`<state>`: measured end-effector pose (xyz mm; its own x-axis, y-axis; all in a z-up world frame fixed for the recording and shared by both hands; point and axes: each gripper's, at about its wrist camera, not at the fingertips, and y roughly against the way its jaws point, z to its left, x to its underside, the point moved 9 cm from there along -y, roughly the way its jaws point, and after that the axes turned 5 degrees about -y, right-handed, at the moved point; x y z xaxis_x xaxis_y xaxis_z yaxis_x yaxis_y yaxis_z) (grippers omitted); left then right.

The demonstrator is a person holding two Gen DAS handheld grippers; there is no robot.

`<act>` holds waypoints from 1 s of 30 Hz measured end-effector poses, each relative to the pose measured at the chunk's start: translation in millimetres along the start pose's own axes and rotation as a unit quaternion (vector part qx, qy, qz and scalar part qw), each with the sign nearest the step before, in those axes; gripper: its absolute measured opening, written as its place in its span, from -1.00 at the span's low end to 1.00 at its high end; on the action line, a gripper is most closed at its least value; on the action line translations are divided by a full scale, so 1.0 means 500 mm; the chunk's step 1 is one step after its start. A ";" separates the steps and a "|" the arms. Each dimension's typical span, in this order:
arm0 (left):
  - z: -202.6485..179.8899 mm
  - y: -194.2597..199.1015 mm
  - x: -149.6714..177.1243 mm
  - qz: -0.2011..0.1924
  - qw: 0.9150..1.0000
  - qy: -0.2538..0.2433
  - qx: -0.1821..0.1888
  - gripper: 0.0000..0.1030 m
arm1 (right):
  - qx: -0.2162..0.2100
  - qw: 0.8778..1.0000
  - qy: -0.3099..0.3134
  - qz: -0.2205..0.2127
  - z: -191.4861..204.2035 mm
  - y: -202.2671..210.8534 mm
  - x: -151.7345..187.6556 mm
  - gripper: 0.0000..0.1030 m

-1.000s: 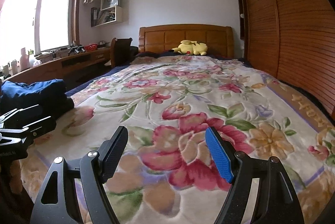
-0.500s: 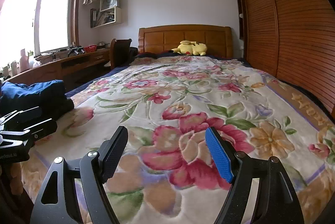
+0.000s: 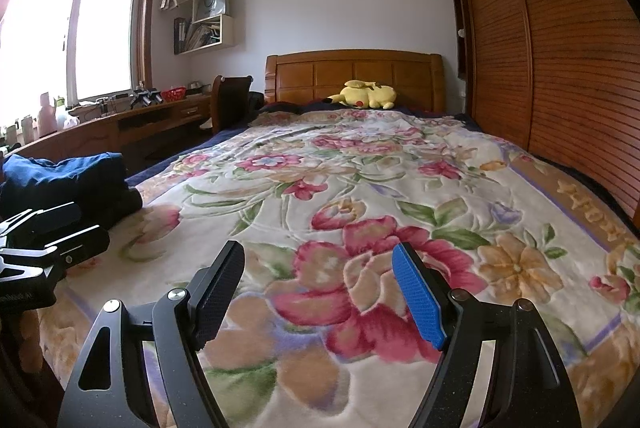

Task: Fold large clothes

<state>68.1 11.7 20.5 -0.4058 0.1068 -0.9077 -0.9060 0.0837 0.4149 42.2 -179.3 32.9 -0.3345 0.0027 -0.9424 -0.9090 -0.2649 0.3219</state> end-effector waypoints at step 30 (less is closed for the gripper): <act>0.006 0.008 0.000 -0.005 1.000 0.003 -0.003 0.79 | -0.002 1.000 0.002 -0.004 -0.007 0.001 -0.001 0.52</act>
<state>65.0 15.2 22.3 -0.3968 0.1004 -0.9124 -0.9110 0.0789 0.4049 42.8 -182.9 33.3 -0.3257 0.0018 -0.9455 -0.9109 -0.2686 0.3133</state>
